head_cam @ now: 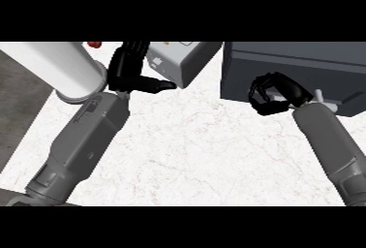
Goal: Pick up the cup, place it into the drawer and close the drawer
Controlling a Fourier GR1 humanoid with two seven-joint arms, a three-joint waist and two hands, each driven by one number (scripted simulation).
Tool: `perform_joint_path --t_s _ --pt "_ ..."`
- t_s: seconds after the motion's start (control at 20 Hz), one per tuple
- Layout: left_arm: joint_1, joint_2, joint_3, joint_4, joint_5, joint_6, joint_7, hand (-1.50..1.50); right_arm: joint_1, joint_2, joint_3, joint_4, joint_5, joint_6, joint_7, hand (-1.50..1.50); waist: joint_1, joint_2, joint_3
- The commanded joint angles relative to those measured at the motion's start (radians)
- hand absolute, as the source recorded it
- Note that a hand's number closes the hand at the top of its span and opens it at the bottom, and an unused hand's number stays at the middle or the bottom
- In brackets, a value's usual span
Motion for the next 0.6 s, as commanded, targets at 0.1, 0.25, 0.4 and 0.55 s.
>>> perform_joint_path --t_s 0.1,0.25,0.4,0.55 --pt "0.024 0.025 0.001 -0.020 0.008 -0.040 0.010 -1.50 -0.161 -0.133 -0.087 0.027 -0.014 -0.060 0.064 1.50 0.049 0.024 -0.010" --pt "0.035 0.025 0.003 -0.027 0.013 -0.042 0.011 -1.50 -0.166 -0.132 -0.100 0.011 -0.036 -0.044 0.077 1.50 0.059 0.020 -0.011" --pt "0.031 0.008 -0.004 -0.037 0.016 -0.047 0.019 -1.50 -0.162 -0.147 -0.102 -0.003 -0.051 -0.002 0.074 1.50 0.053 0.021 -0.011" --pt "0.063 0.031 -0.007 -0.039 0.011 -0.062 0.010 -1.50 -0.154 -0.170 -0.103 -0.019 -0.056 0.020 0.077 1.50 0.067 0.017 -0.012"
